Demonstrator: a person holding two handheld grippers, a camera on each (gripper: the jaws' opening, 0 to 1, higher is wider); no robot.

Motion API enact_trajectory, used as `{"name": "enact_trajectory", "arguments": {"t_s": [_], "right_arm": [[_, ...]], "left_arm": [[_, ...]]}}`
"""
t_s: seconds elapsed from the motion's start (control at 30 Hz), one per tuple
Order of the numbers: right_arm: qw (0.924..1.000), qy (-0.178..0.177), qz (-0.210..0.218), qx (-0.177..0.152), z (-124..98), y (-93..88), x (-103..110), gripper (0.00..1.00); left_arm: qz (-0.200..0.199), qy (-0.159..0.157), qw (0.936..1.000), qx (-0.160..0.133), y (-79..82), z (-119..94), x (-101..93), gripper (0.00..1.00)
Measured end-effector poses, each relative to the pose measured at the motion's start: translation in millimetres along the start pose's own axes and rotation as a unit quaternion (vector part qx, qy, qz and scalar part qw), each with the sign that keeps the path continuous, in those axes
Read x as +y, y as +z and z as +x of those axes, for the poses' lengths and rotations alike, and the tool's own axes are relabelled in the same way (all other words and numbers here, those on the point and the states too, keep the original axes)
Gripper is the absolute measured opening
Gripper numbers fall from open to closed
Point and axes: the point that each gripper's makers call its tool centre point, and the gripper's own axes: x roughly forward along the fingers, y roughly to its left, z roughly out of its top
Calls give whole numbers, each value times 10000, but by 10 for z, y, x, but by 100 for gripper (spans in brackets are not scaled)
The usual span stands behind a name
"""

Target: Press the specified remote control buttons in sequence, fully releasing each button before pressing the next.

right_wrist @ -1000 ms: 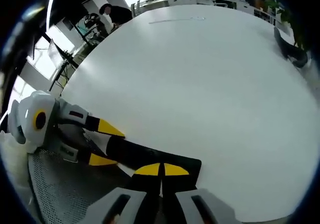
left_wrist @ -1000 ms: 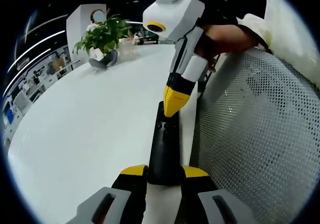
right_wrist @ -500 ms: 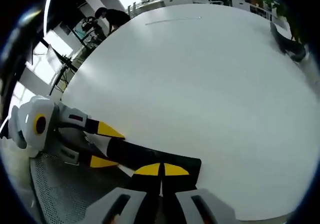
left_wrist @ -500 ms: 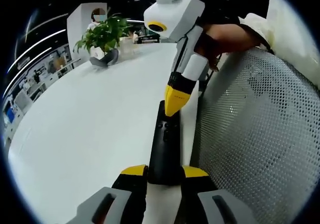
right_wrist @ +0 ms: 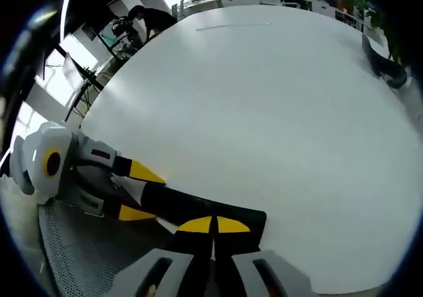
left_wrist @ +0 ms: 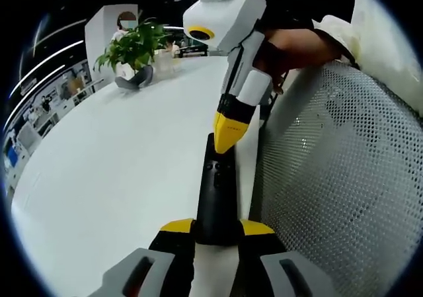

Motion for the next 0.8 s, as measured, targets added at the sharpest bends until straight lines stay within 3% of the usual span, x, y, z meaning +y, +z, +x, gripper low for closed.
{"name": "enact_trajectory", "arguments": {"t_s": [0.13, 0.5, 0.8], "right_arm": [[9998, 175, -57, -89, 4, 36, 71, 0], [9984, 321, -441, 115, 61, -11, 173, 0], [9983, 430, -354, 146, 75, -29, 196, 0]], "left_arm": [[75, -73, 9999, -10, 17, 15, -34, 24], [178, -282, 9994, -21, 37, 38, -126, 24], [183, -296, 9994, -31, 30, 63, -118, 24]]}}
